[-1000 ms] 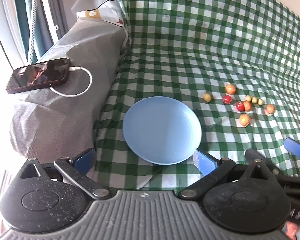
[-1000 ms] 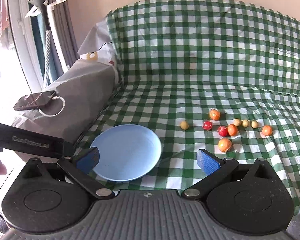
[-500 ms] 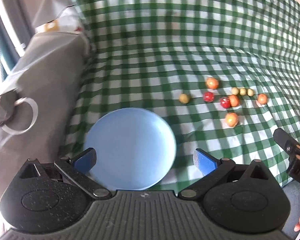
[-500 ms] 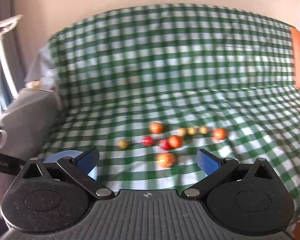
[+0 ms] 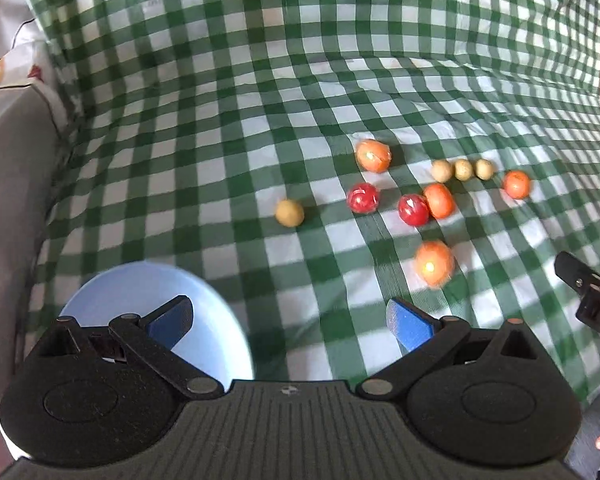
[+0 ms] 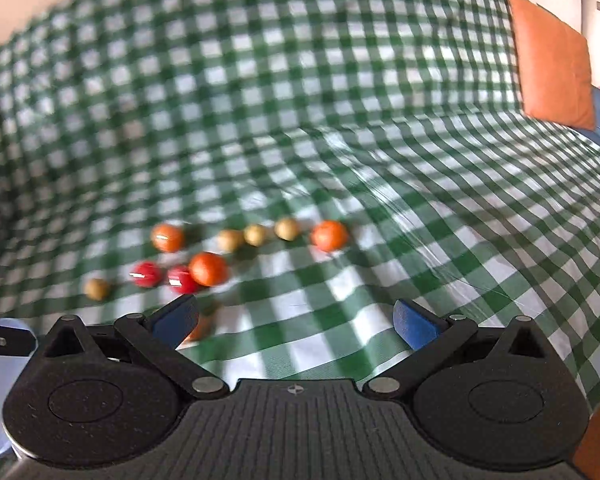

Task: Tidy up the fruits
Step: 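Grasp a yellow fruit with the left tool while the right tool grasps an orange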

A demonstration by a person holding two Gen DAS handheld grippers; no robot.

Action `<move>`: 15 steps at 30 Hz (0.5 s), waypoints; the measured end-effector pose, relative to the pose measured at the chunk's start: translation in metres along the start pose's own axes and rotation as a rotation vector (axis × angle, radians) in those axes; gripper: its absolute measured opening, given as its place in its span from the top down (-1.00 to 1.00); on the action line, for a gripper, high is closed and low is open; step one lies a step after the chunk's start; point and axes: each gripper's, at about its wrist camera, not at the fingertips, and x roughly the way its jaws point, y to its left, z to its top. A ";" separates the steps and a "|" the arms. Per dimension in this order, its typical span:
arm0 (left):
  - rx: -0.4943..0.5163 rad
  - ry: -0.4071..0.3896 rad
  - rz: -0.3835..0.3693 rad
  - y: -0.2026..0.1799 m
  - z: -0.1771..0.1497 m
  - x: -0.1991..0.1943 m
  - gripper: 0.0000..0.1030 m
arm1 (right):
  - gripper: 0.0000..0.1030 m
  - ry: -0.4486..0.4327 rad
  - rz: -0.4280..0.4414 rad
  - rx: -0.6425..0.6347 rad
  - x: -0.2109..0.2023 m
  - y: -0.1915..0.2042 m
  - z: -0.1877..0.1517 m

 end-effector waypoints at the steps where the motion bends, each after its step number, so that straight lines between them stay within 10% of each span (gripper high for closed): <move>1: 0.001 -0.007 0.006 -0.004 0.003 0.010 -1.00 | -0.99 0.008 -0.007 -0.003 0.012 -0.003 0.002; 15: 0.023 0.037 0.120 -0.010 0.039 0.129 -1.00 | -0.99 0.072 -0.068 -0.073 0.156 -0.024 0.039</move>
